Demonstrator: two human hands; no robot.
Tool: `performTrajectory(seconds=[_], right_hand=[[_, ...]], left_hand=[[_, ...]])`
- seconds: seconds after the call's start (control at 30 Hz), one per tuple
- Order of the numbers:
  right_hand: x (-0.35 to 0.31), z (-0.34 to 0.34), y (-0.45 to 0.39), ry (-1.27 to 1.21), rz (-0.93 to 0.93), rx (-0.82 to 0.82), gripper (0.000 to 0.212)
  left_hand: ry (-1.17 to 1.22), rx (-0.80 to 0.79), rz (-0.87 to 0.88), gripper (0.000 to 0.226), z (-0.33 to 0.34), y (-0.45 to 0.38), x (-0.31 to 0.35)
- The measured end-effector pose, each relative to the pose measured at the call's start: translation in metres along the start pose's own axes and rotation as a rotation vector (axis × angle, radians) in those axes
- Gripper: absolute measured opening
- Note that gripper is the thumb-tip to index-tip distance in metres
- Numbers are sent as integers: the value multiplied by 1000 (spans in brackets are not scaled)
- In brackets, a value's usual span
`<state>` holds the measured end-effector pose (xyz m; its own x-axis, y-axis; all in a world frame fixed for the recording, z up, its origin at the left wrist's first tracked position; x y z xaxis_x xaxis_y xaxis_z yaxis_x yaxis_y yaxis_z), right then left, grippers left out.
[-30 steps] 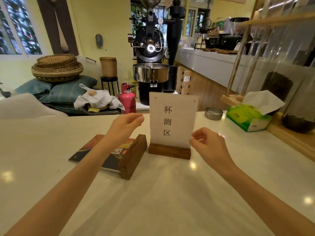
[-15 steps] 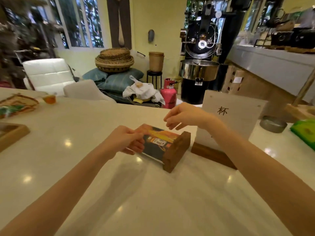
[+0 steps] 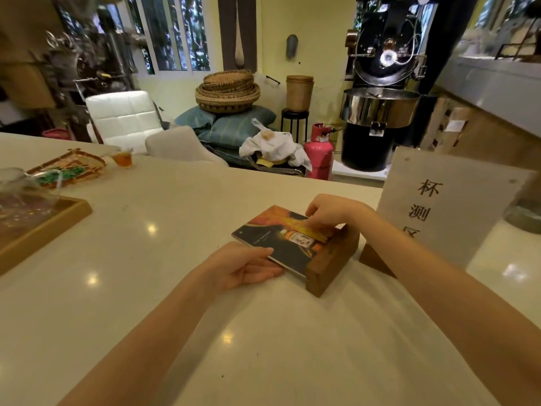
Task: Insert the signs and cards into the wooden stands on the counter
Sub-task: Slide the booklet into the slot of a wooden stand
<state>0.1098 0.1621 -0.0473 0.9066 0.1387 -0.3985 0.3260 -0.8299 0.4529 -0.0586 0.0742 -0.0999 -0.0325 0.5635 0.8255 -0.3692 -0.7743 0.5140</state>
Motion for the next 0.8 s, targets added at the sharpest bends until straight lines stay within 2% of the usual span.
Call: performTrajectory(seconds=[0.17, 0.33, 0.57, 0.8], right_hand=[[2, 1, -1, 2, -7, 25, 37], [-2, -6, 5, -90, -85, 116, 47], [-7, -10, 36, -338, -224, 293, 57], [0, -3, 67, -437, -246, 399, 58]], left_hand=[[52, 68, 62, 25, 2, -4, -2], [33, 138, 221, 7, 2, 5, 9], [-327, 402, 486, 10, 18, 36, 34], [-605, 446, 682, 7, 50, 57, 32]])
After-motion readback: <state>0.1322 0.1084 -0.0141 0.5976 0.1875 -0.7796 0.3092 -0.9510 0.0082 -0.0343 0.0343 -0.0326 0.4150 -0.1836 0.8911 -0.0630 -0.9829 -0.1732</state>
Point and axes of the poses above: each hand's wrist, its own y-axis away from the middle knuckle, its own z-axis out of the palm, x = y × z, the point moved 4 cm from there along -y, towards the middle knuckle, and after that the axes turned 12 degrees about -x, right-handed, at the moved point
